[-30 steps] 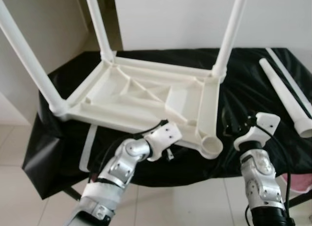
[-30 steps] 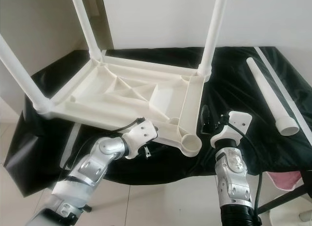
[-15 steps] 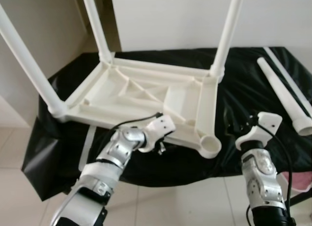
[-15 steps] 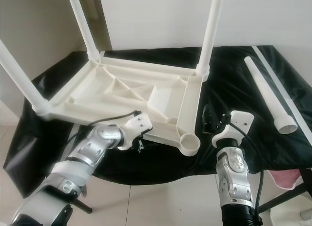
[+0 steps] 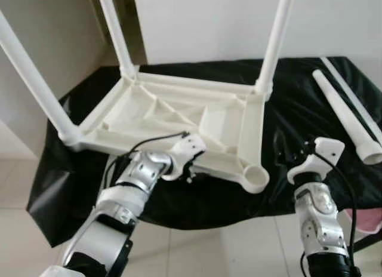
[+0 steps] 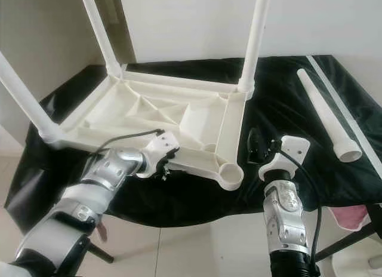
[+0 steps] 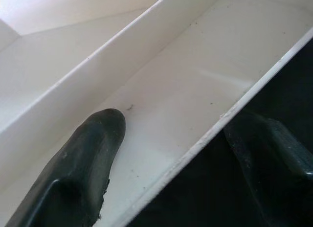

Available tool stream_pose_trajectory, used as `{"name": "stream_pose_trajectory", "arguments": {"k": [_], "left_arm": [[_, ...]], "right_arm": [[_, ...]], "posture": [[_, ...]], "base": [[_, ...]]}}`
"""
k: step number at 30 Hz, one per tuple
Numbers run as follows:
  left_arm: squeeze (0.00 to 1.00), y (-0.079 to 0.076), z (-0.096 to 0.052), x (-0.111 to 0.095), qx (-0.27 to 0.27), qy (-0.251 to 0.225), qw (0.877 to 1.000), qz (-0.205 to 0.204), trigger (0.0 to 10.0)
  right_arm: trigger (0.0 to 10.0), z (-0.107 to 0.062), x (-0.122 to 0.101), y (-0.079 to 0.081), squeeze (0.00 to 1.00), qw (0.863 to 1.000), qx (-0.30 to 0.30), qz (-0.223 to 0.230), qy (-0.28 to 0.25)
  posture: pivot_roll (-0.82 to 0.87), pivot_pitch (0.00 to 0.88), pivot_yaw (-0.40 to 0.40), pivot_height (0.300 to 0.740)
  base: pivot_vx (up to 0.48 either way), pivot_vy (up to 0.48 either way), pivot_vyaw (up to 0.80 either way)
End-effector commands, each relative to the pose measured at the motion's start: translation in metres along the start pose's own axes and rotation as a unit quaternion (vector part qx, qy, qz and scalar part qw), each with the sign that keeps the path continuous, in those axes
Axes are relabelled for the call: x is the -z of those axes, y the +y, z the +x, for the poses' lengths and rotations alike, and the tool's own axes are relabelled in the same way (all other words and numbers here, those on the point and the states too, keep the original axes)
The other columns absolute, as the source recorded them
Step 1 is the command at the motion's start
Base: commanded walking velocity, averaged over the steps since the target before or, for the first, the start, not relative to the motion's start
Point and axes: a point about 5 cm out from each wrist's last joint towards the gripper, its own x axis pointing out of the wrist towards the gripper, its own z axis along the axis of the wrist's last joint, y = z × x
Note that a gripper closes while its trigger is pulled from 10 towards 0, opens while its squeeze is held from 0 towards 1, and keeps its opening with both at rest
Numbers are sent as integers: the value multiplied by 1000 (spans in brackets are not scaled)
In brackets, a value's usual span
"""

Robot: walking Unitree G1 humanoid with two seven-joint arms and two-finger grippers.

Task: Building children table

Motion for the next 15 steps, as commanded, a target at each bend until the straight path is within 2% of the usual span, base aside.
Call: {"name": "stream_pose_trajectory", "arguments": {"k": [1,4,7,8,9,10,11,15], "left_arm": [[0,-6,3,14,-15,18,999,-40,10000],[0,-10,6,13,-16,14,998,-51,10000],[0,-28,14,13,-12,11,997,-72,10000],[0,-28,14,13,-12,11,997,-72,10000],[0,-38,17,14,-4,14,998,-68,10000],[0,-38,17,14,-4,14,998,-68,10000],[0,-53,20,15,8,14,997,-69,10000],[0,-62,19,14,16,13,998,-65,10000]], "right_arm": [[10000,-2,1,0,0,1000,3,2,-1],[10000,-3,1,1,0,1000,3,3,-1],[10000,-3,2,2,0,1000,2,3,0],[10000,-3,2,2,0,1000,2,3,0],[10000,-3,2,2,0,1000,2,4,1],[10000,-3,2,2,0,1000,2,4,1],[10000,-3,3,2,0,1000,2,5,1],[10000,-3,3,3,0,1000,2,6,1]], "posture": [[-120,20,79,740],[-118,22,81,740],[-114,23,81,740],[-114,23,81,740],[-113,22,83,740],[-113,22,83,740],[-111,23,83,740],[-109,23,84,740]], "base": [[0,0,0],[0,0,0],[0,0,0],[0,0,0],[0,0,0],[0,0,0],[0,0,0],[0,0,0]]}}
